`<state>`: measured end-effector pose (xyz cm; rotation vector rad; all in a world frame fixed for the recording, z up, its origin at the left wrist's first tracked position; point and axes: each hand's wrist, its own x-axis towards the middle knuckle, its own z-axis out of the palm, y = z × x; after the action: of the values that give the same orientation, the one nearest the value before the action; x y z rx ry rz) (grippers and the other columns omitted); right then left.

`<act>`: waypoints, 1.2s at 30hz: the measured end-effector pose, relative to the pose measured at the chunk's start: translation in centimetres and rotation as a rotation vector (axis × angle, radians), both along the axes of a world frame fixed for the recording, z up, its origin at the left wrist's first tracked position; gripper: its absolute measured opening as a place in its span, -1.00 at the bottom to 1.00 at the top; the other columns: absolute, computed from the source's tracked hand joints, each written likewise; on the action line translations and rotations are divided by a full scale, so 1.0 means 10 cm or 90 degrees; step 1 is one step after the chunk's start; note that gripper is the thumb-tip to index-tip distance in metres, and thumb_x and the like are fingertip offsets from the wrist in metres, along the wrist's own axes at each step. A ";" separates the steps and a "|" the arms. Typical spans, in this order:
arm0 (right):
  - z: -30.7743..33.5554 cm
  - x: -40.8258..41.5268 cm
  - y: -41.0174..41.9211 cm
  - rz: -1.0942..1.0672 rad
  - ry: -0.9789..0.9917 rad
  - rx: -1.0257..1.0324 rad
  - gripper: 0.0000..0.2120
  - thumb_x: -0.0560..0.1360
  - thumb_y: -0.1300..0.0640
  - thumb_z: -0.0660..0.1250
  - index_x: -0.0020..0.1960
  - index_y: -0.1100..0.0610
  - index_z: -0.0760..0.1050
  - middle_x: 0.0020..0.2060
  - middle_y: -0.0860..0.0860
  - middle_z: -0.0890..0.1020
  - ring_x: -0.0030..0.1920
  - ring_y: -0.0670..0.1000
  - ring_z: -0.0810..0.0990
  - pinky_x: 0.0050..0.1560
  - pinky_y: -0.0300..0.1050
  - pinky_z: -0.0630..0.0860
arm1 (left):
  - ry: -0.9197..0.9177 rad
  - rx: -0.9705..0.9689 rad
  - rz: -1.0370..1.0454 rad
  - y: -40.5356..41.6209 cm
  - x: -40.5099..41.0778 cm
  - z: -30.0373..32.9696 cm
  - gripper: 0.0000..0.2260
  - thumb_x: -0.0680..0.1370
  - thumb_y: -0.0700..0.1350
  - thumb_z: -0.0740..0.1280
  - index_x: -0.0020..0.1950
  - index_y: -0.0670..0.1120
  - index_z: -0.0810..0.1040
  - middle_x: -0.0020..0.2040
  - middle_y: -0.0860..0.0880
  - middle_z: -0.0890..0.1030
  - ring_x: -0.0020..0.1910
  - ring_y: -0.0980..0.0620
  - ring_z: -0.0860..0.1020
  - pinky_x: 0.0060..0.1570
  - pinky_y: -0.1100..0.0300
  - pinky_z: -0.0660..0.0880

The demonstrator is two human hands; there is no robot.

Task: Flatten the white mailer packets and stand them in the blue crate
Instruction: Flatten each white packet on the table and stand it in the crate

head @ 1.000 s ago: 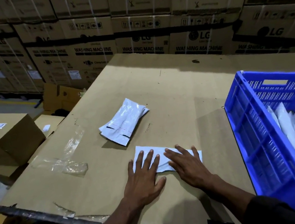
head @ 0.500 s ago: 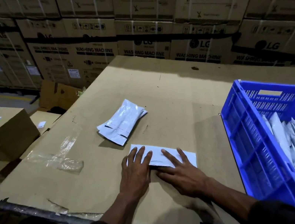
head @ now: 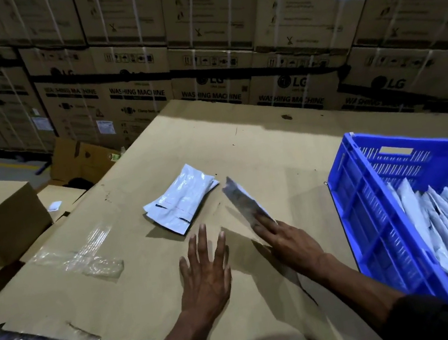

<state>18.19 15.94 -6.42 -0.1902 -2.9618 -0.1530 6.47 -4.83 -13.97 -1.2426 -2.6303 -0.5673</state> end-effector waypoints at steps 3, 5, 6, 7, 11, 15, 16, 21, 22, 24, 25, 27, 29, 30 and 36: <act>0.10 0.05 0.09 -0.076 -0.025 -0.017 -0.28 0.48 0.38 0.22 0.58 0.06 0.12 0.63 0.02 -0.07 0.13 0.24 0.57 -0.16 0.13 0.59 | -0.019 -0.027 -0.017 0.07 -0.01 0.01 -0.28 0.54 0.13 0.14 0.69 0.08 0.02 0.69 -0.15 -0.02 0.57 -0.25 0.25 0.21 -0.43 0.43; 0.16 0.09 0.12 -0.108 -0.012 -0.031 -0.27 0.45 0.43 0.15 0.57 0.05 0.15 0.62 0.07 0.03 0.11 0.27 0.58 -0.18 0.11 0.56 | -0.022 -0.051 -0.033 0.13 -0.01 -0.02 -0.28 0.55 0.16 0.14 0.70 0.08 0.02 0.68 -0.14 0.08 0.48 -0.23 0.37 0.19 -0.48 0.38; 0.20 0.13 0.14 -0.119 -0.003 -0.034 -0.26 0.43 0.45 0.14 0.56 0.05 0.17 0.61 0.09 0.08 0.09 0.28 0.59 -0.20 0.10 0.55 | -0.026 -0.065 -0.044 0.17 0.00 -0.03 -0.28 0.56 0.16 0.14 0.70 0.08 0.02 0.66 -0.14 0.16 0.43 -0.21 0.41 0.21 -0.49 0.35; 0.22 0.16 0.16 -0.127 0.000 -0.033 -0.24 0.41 0.46 0.13 0.56 0.05 0.17 0.61 0.10 0.10 0.08 0.29 0.59 -0.21 0.09 0.55 | -0.030 -0.080 -0.053 0.20 -0.01 -0.05 -0.29 0.56 0.17 0.13 0.70 0.08 0.02 0.62 -0.13 0.27 0.40 -0.21 0.45 0.23 -0.49 0.32; 0.32 0.32 0.18 -0.148 0.004 -0.024 -0.22 0.41 0.48 0.11 0.57 0.04 0.17 0.61 0.11 0.07 0.05 0.27 0.60 -0.27 0.05 0.52 | -0.026 -0.135 -0.070 0.28 -0.04 -0.11 -0.42 0.55 0.16 0.12 0.57 0.07 0.37 0.41 -0.07 0.52 0.38 -0.20 0.48 0.27 -0.48 0.30; 0.45 0.41 0.16 -0.173 0.025 -0.008 -0.22 0.38 0.50 0.19 0.54 0.04 0.27 0.57 0.16 0.21 -0.11 0.28 0.63 -0.40 -0.06 0.36 | -0.023 -0.158 -0.074 0.31 -0.05 -0.15 -0.53 0.52 0.16 0.12 0.33 0.06 0.58 0.38 -0.09 0.56 0.37 -0.20 0.50 0.23 -0.49 0.33; 0.49 0.43 0.16 -0.174 0.025 -0.005 -0.22 0.38 0.50 0.19 0.54 0.03 0.27 0.57 0.17 0.22 -0.13 0.28 0.63 -0.41 -0.05 0.38 | -0.020 -0.156 -0.079 0.32 -0.04 -0.14 -0.52 0.51 0.15 0.12 0.33 0.04 0.59 0.38 -0.10 0.56 0.36 -0.21 0.51 0.22 -0.49 0.35; 0.83 0.50 0.20 -0.170 0.081 0.039 -0.25 0.37 0.47 0.29 0.49 0.04 0.29 0.51 0.18 0.34 -0.15 0.25 0.66 -0.50 -0.03 0.45 | 0.044 -0.067 -0.143 0.57 0.04 0.15 -0.46 0.55 0.12 0.12 0.46 -0.04 0.49 0.52 -0.18 0.41 0.48 -0.28 0.40 0.27 -0.49 0.30; 0.91 0.52 0.22 -0.169 0.096 0.048 -0.25 0.35 0.48 0.31 0.47 0.04 0.29 0.49 0.19 0.37 -0.15 0.26 0.67 -0.51 -0.03 0.47 | 0.056 -0.046 -0.153 0.66 0.06 0.27 -0.46 0.56 0.12 0.12 0.49 -0.04 0.46 0.55 -0.18 0.37 0.50 -0.28 0.36 0.30 -0.48 0.27; 1.09 0.61 0.29 -0.175 0.120 0.068 -0.27 0.35 0.46 0.32 0.45 0.05 0.29 0.48 0.19 0.39 -0.15 0.28 0.67 -0.51 -0.02 0.51 | 0.089 0.002 -0.173 0.92 0.14 0.57 -0.45 0.57 0.14 0.13 0.52 -0.03 0.42 0.59 -0.18 0.32 0.53 -0.28 0.32 0.34 -0.47 0.22; 1.17 0.66 0.33 -0.178 0.130 0.072 -0.29 0.37 0.45 0.32 0.45 0.06 0.31 0.48 0.19 0.39 -0.17 0.30 0.66 -0.50 0.02 0.53 | 0.105 0.022 -0.182 1.05 0.20 0.73 -0.45 0.57 0.14 0.13 0.53 -0.03 0.39 0.60 -0.18 0.29 0.55 -0.28 0.29 0.36 -0.47 0.20; 1.34 0.82 0.43 -0.186 0.154 0.077 -0.36 0.39 0.43 0.35 0.43 0.10 0.39 0.46 0.20 0.41 -0.20 0.32 0.66 -0.47 0.09 0.57 | 0.135 0.053 -0.198 1.31 0.36 1.06 -0.43 0.58 0.16 0.12 0.55 -0.02 0.34 0.62 -0.18 0.23 0.58 -0.28 0.22 0.40 -0.47 0.15; 1.50 1.01 0.55 -0.203 0.176 0.073 -0.41 0.39 0.43 0.37 0.39 0.13 0.46 0.44 0.21 0.43 -0.23 0.32 0.67 -0.44 0.12 0.59 | 0.159 0.076 -0.209 1.54 0.54 1.35 -0.42 0.58 0.18 0.11 0.57 -0.02 0.31 0.63 -0.18 0.21 0.60 -0.27 0.17 0.42 -0.46 0.12; 1.55 1.08 0.63 -0.214 0.187 0.069 -0.42 0.38 0.43 0.38 0.37 0.14 0.48 0.43 0.21 0.45 -0.24 0.32 0.67 -0.43 0.12 0.59 | 0.168 0.083 -0.213 1.65 0.61 1.45 -0.42 0.58 0.18 0.10 0.56 -0.01 0.31 0.62 -0.17 0.21 0.60 -0.27 0.17 0.42 -0.46 0.12; 1.72 1.88 1.33 -0.261 0.225 0.052 -0.47 0.27 0.44 0.41 0.23 0.20 0.59 0.28 0.27 0.57 -0.11 0.33 0.69 -0.26 0.23 0.64 | 0.190 0.067 -0.250 2.41 1.34 1.88 -0.41 0.57 0.21 0.21 0.54 -0.01 0.36 0.60 -0.18 0.24 0.58 -0.28 0.20 0.39 -0.50 0.18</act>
<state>37.03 29.28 10.78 -0.7303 -2.5263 -0.2597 19.87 19.28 4.79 -1.6746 -2.1006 -0.5203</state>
